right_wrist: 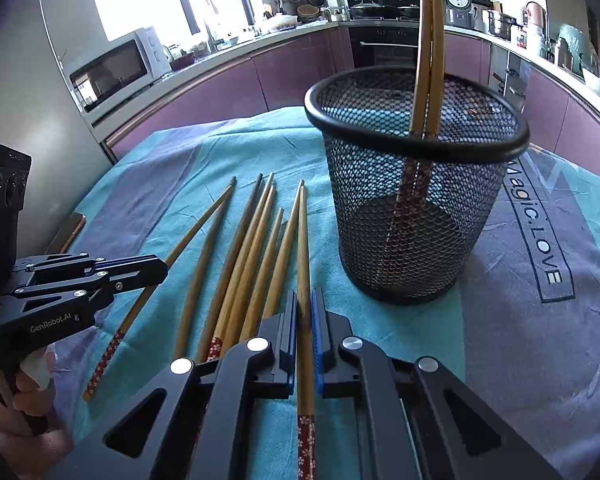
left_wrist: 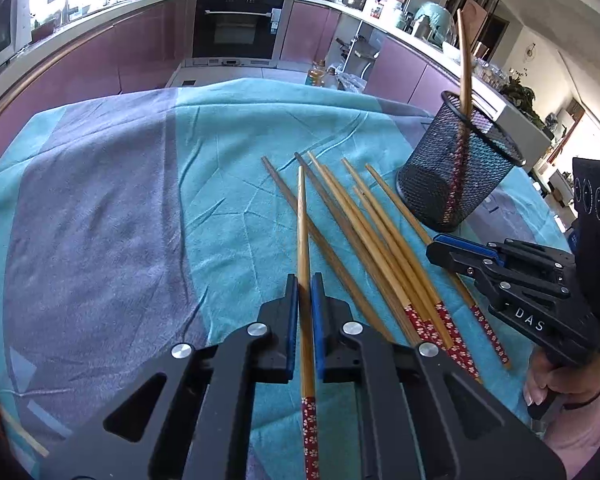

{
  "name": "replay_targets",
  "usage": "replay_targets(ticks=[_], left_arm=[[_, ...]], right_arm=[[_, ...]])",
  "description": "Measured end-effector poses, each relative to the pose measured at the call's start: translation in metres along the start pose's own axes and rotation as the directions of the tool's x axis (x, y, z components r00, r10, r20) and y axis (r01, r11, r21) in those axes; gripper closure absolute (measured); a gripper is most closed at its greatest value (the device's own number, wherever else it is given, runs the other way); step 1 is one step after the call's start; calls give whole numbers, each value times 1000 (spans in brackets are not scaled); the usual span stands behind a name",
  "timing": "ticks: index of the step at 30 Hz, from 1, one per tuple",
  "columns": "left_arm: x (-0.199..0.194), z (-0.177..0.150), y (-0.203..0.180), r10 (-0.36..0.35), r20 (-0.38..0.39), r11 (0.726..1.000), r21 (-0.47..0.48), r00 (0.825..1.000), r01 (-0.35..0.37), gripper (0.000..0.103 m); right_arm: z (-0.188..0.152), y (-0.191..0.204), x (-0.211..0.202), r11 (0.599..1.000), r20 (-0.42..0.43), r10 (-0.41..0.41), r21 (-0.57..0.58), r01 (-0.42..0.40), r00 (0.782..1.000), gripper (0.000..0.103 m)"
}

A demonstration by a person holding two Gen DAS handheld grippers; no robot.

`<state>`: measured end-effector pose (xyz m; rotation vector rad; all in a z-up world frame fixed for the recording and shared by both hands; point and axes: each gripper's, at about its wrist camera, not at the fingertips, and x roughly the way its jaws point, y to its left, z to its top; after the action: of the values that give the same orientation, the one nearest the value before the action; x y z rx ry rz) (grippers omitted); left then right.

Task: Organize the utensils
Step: 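Raise the held chopsticks upright and insert them into the mesh holder with both tools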

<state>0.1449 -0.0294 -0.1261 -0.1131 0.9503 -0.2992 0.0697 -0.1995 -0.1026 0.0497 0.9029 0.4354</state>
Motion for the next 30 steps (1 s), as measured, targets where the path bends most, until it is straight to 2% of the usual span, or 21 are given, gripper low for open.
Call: replay_targets(ticks=[8,12,22,30], left_arm=[[-28,4,-4,-66,50,998,26,997,65,96],[-50,9,-12,-112,91,993,58,989,107,96],[-103,22,-30,-241,186,967,135,953,218,96],[-128,45,-43,-283,258,955,168,924,245,96]], right_arm=[[5,3,-33,997,70,72,-11,-71,995,97],[9,0,-55,995,122,103,-4,-103,987,97],[22,-17,-108,989,266,142,3,-148,954,97],[42,-24,-129,989,335,144,-14,-148,931,97]])
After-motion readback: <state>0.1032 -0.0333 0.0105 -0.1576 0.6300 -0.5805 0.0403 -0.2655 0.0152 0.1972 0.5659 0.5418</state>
